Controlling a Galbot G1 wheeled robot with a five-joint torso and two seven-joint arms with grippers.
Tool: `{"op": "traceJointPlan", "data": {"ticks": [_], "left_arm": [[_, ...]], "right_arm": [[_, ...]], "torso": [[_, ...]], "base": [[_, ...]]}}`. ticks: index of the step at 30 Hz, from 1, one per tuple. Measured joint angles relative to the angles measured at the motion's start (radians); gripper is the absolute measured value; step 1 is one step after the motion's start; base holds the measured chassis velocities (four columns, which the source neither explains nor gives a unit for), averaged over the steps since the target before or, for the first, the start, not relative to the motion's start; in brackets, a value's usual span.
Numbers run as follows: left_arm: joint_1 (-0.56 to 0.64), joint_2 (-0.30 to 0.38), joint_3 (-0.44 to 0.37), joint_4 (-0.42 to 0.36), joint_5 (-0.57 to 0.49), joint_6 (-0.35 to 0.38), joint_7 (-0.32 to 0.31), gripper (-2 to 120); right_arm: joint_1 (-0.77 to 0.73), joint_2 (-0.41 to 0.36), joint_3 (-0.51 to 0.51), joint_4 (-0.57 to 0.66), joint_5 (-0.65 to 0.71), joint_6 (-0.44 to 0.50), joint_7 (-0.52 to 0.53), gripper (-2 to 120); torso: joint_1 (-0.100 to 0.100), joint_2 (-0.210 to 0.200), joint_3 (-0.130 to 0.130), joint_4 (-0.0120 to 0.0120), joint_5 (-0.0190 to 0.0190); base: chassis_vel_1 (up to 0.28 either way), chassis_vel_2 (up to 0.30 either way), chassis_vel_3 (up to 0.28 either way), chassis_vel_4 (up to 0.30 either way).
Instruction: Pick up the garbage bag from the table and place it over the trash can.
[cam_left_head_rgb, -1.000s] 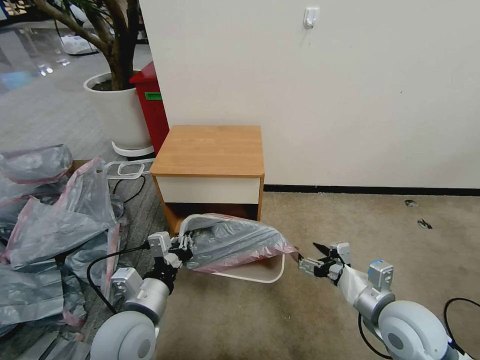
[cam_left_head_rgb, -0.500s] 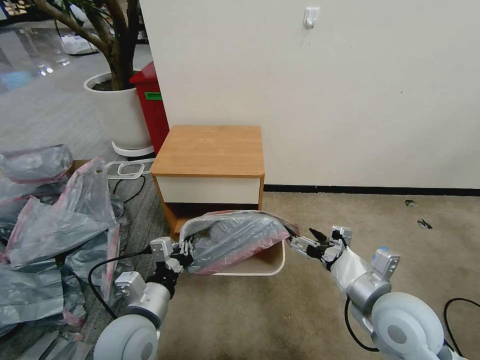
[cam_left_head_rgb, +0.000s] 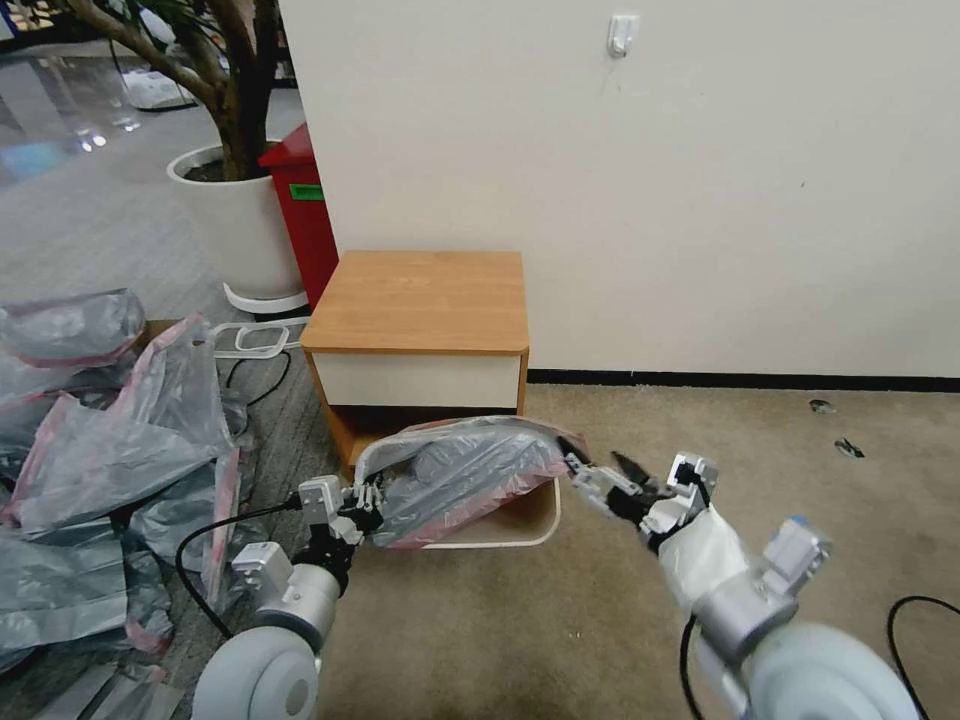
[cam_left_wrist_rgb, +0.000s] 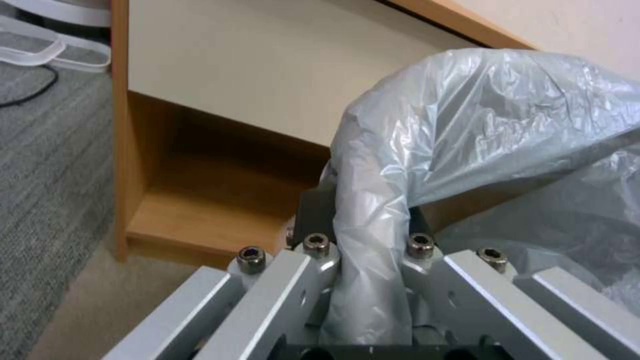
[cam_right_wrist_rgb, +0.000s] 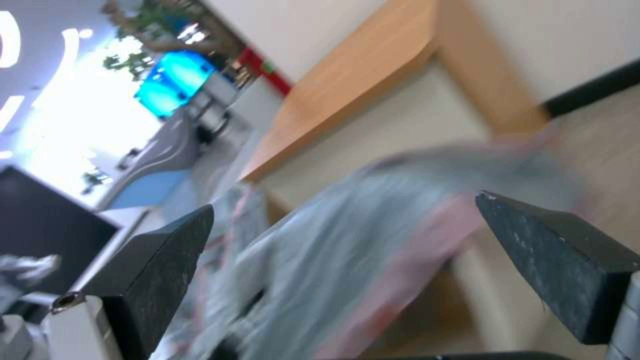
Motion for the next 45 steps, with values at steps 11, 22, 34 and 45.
{"op": "traceJointPlan", "data": {"ticks": [11, 22, 34, 45], "left_arm": [[0.002, -0.006, 0.006, -0.02, -0.004, -0.003, 0.0, 5], [0.014, -0.009, 0.014, -0.037, -0.001, -0.004, 0.002, 5], [0.035, -0.014, 0.015, -0.049, 0.007, -0.004, 0.004, 5], [0.044, -0.018, 0.019, -0.057, 0.023, -0.006, 0.006, 5]], "right_arm": [[0.009, 0.02, -0.115, -0.085, -0.125, 0.006, -0.061, 100], [0.063, 0.024, -0.14, -0.15, -0.153, 0.017, -0.065, 100], [0.118, 0.055, -0.152, -0.182, -0.106, 0.032, -0.044, 100], [0.141, 0.064, -0.162, -0.195, -0.102, 0.026, -0.027, 100]], "torso": [[0.0, 0.0, 0.0, 0.0, 0.0002], [0.0, 0.0, 0.0, 0.0, 0.0002], [0.0, 0.0, 0.0, 0.0002, 0.0002], [0.0, 0.0, 0.0, 0.0, 0.0002]], "base": [[0.0, 0.0, 0.0, 0.0], [0.0, 0.0, 0.0, 0.0], [0.0, 0.0, 0.0, 0.0], [0.0, 0.0, 0.0, 0.0]]}}
